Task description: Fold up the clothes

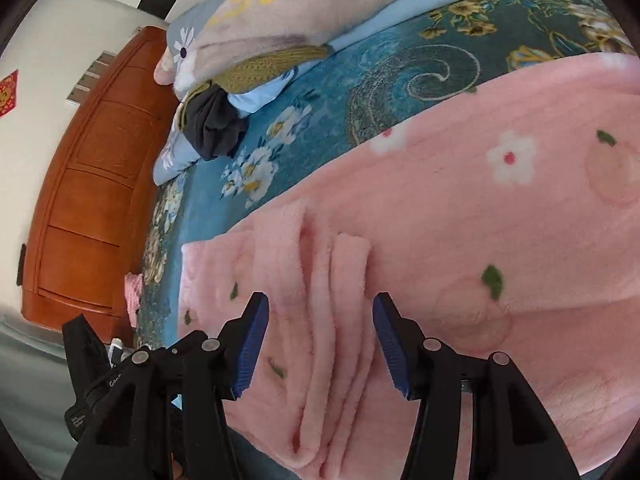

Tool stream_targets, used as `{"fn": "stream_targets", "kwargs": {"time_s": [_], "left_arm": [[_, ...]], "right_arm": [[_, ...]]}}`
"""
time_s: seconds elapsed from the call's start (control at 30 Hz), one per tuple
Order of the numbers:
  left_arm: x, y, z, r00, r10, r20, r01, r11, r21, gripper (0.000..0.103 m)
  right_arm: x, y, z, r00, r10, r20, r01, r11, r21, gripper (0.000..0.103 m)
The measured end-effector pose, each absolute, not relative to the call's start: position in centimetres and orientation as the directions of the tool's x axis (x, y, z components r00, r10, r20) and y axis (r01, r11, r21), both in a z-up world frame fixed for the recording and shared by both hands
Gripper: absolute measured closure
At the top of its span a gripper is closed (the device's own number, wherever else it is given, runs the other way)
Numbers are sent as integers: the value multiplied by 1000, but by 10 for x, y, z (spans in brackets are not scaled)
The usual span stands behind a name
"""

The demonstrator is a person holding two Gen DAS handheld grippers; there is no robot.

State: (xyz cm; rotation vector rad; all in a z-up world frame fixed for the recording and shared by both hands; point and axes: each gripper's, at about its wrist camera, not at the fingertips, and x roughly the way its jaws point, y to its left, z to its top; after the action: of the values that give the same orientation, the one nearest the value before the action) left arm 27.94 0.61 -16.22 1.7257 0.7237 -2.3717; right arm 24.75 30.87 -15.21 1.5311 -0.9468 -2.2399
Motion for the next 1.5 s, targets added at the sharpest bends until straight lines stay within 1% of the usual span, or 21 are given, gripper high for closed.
{"fn": "stream_targets", "kwargs": {"time_s": [0.03, 0.13, 0.2, 0.37, 0.4, 0.57, 0.6, 0.63, 0.67, 0.73, 0.8, 0.9, 0.97, 1.07, 1.1, 1.2, 1.23, 1.27, 1.33, 1.4, 1.5], "left_arm": [[278, 6, -165, -336, 178, -925, 372, -877, -304, 41], [276, 6, -170, -323, 174, -930, 369, -882, -293, 41], [276, 9, -169, -320, 168, -933, 348, -894, -280, 40], [280, 1, -166, -346, 210, -915, 376, -862, -340, 40], [280, -1, -166, -351, 220, -910, 382, -854, -354, 40], [284, -6, -161, -377, 248, -892, 394, -829, -397, 40], [286, -7, -160, -384, 253, -888, 394, -825, -405, 40], [286, -7, -158, -392, 256, -884, 393, -822, -413, 40], [287, -8, -157, -397, 259, -880, 393, -819, -419, 40], [289, -8, -154, -401, 262, -878, 393, -816, -424, 40], [291, -6, -153, -387, 257, -886, 389, -825, -410, 40], [289, 0, -156, -354, 241, -904, 357, -859, -368, 40], [289, 1, -159, -345, 200, -917, 341, -883, -321, 40], [287, -8, -166, -355, 228, -907, 370, -856, -360, 40], [286, -11, -168, -359, 237, -903, 379, -847, -373, 40], [287, -12, -160, -409, 248, -878, 360, -840, -405, 40], [287, -12, -157, -425, 251, -869, 351, -839, -414, 40], [287, 0, -152, -432, 256, -865, 302, -862, -406, 40], [287, 24, -142, -444, 266, -856, 202, -901, -385, 40], [287, 49, -131, -455, 278, -846, 99, -929, -358, 40], [290, 89, -124, -445, 298, -844, -56, -950, -306, 40]], "right_arm": [[248, 315, -156, -411, -561, -718, -160, -731, 663, 47], [246, 323, -168, -407, -593, -695, -197, -686, 701, 38], [244, 325, -174, -409, -619, -670, -198, -657, 727, 38], [238, 320, -179, -453, -683, -573, -206, -545, 813, 37], [236, 317, -180, -449, -684, -575, -215, -542, 813, 37], [227, 298, -178, -419, -613, -670, -249, -632, 734, 38], [226, 296, -175, -417, -604, -679, -257, -638, 726, 40], [223, 293, -173, -411, -596, -690, -264, -647, 716, 61], [219, 290, -170, -399, -584, -707, -265, -665, 698, 85], [212, 284, -160, -376, -553, -744, -239, -718, 654, 89], [206, 285, -138, -408, -528, -745, -171, -758, 630, 89], [197, 292, -118, -442, -522, -730, -131, -767, 628, 89], [188, 288, -122, -400, -521, -754, -126, -783, 609, 89], [185, 285, -143, -331, -496, -803, -146, -813, 563, 84], [188, 290, -148, -331, -497, -802, -160, -808, 566, 84], [201, 313, -145, -376, -514, -771, -193, -771, 607, 75], [210, 326, -136, -410, -510, -756, -189, -764, 617, 68], [224, 342, -126, -451, -490, -746, -184, -767, 614, 60], [254, 376, -107, -529, -440, -726, -184, -775, 604, 50], [293, 420, -95, -603, -343, -720, -246, -779, 577, 50], [361, 488, -95, -671, -176, -720, -438, -690, 577, 49]]}}
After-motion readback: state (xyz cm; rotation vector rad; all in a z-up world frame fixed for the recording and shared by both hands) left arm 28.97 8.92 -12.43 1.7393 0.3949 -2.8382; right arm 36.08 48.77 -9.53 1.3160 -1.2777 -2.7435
